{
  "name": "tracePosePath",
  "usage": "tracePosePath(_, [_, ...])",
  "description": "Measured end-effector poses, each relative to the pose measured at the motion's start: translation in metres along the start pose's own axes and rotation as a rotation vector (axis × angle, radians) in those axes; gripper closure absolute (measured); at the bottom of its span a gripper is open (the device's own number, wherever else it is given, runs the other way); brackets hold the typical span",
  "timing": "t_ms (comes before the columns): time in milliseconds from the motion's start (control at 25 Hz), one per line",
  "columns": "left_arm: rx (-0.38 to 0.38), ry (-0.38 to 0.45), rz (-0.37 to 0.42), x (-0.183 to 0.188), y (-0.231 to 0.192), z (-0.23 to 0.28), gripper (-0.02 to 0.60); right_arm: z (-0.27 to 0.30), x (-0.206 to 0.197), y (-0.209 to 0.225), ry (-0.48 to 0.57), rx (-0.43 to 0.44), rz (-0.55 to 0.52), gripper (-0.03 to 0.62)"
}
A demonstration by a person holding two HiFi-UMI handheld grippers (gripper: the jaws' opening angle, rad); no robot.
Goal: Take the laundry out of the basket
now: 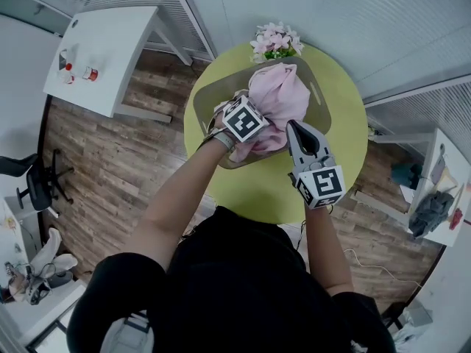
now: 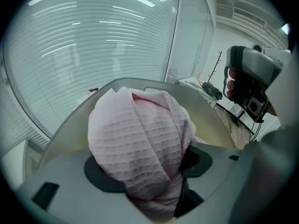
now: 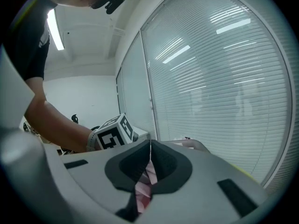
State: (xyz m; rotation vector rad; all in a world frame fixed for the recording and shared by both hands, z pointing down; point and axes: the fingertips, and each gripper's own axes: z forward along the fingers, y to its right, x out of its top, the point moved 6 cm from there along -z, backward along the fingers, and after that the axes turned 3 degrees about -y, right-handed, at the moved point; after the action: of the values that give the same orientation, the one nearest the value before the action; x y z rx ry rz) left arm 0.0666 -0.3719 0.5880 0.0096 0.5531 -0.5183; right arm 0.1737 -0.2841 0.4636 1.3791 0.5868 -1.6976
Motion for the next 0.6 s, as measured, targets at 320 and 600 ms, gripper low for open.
tracePosePath(320, [0.007, -0.03, 0.045, 0.016, 0.009, -0.054, 0.258, -0.008, 0.015, -0.021, 0.033, -0.019, -0.025, 0.569])
tracePosePath(600, [0.005, -0.023, 0.114, 0.027, 0.024, -0.098, 0.258, -0.018, 0.033, -0.044, 0.06, -0.047, -0.066, 0.569])
